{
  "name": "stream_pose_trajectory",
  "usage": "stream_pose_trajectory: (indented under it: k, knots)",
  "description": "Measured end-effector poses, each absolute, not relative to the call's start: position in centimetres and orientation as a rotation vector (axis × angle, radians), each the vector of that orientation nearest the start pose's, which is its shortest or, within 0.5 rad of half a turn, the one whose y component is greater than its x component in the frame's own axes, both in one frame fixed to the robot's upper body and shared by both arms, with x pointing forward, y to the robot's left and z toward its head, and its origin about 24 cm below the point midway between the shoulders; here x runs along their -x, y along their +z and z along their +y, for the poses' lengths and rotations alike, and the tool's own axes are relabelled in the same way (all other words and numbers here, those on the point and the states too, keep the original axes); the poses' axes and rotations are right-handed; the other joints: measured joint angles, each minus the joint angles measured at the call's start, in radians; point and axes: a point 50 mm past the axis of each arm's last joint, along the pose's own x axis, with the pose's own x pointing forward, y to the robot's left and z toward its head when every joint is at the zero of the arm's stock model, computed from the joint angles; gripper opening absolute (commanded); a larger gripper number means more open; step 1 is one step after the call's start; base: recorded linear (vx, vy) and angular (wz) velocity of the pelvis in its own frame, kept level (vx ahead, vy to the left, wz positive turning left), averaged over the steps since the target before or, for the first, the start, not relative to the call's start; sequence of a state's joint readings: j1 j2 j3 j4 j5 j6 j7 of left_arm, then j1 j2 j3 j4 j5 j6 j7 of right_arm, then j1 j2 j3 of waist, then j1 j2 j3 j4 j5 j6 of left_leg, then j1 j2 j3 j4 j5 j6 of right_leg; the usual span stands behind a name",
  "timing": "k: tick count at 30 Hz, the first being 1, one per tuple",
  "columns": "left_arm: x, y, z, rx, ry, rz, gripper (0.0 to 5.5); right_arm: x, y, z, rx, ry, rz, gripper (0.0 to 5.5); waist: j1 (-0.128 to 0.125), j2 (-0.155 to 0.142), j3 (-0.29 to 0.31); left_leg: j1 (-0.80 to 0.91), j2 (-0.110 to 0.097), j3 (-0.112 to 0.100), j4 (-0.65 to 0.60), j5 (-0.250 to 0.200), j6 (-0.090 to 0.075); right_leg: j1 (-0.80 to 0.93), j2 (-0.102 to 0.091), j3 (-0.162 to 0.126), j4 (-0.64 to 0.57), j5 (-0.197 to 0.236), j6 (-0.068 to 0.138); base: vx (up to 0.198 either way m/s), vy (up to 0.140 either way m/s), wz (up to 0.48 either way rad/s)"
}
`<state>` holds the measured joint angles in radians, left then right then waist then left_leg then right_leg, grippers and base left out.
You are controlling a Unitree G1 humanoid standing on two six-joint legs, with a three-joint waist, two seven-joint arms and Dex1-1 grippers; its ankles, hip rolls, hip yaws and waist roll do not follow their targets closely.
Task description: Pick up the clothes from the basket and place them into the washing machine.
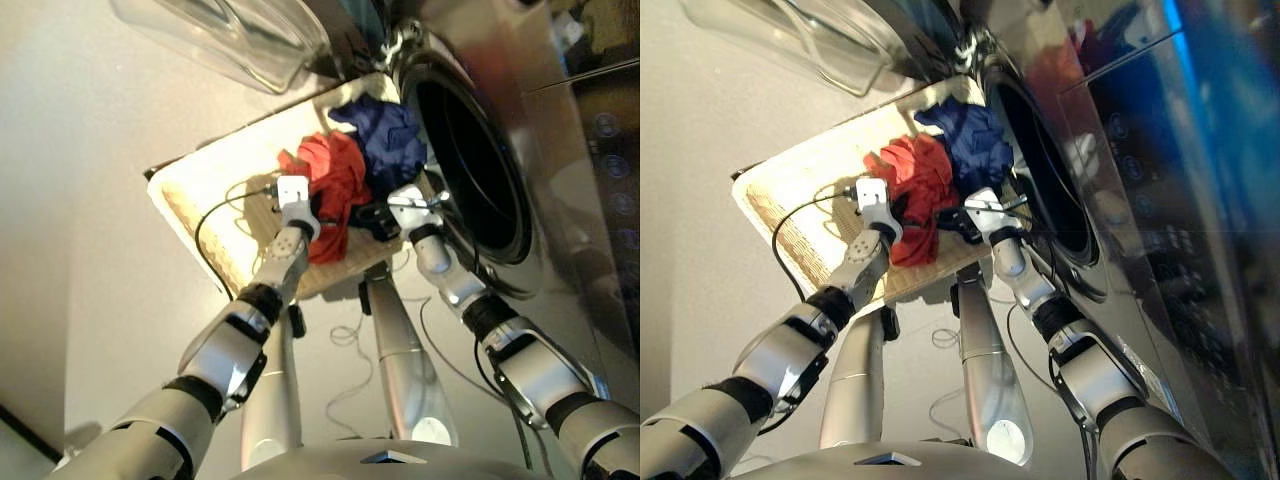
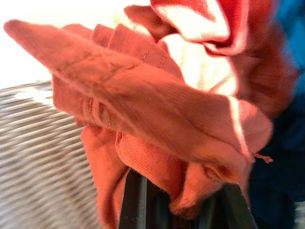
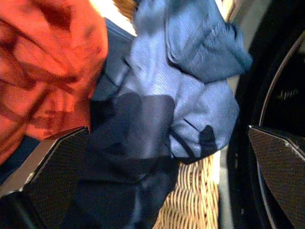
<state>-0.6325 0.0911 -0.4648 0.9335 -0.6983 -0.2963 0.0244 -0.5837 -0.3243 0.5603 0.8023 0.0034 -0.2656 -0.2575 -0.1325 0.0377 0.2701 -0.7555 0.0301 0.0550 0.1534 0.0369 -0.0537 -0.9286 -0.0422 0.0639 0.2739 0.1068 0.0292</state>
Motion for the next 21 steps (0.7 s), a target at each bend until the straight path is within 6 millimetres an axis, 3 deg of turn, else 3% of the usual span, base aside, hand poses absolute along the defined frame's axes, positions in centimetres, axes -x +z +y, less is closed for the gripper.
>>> stream_pose_trajectory:
  k: [4,6,9,11,15,21]
  knots:
    - [-33.2,2.0,8.3,0.31,-0.241,0.146,0.0,-32.8,1.8,-13.1,0.608,0.25,0.008,5.5,0.014,0.002,-0.002,0.085,-0.013,-0.014,-0.079,0.041,0.008,0.064,-0.019,-0.032,0.001,-0.012,0.0,0.028,-0.003,0.216]
    - [-32.8,2.1,8.3,0.359,-0.252,0.13,0.0,-32.5,1.2,-13.0,0.625,0.281,0.03,5.5,0.03,0.002,-0.002,0.138,-0.01,-0.028,-0.118,0.06,0.007,0.107,-0.023,-0.044,-0.008,-0.015,0.001,0.0,0.0,0.0]
    - [-32.2,2.4,7.9,0.416,-0.277,0.114,0.0,-31.7,0.2,-12.4,0.676,0.352,0.058,5.5,0.033,0.003,-0.001,0.22,-0.013,-0.055,-0.136,0.067,0.003,0.201,-0.031,-0.077,-0.018,-0.027,-0.001,0.022,0.0,0.149]
    - [-32.1,3.0,7.6,0.451,-0.3,0.086,0.0,-31.4,-0.1,-12.2,0.675,0.375,0.066,5.5,0.037,0.007,-0.003,0.246,-0.012,-0.059,-0.137,0.068,0.006,0.232,-0.036,-0.092,-0.013,-0.04,0.005,0.026,0.01,0.215]
    - [-31.9,3.9,7.8,0.502,-0.313,0.047,0.0,-31.2,0.4,-10.9,0.718,0.477,0.023,5.5,0.058,0.012,-0.006,0.271,-0.016,-0.062,-0.142,0.068,0.014,0.255,-0.039,-0.096,-0.01,-0.043,0.007,0.0,0.0,0.0]
    - [-31.4,4.1,7.4,0.574,-0.334,0.04,0.0,-30.3,-0.1,-9.5,0.78,0.598,0.01,5.5,0.059,0.024,-0.013,0.325,-0.013,-0.066,-0.155,0.069,0.017,0.31,-0.04,-0.111,-0.011,-0.056,0.007,0.0,0.0,0.0]
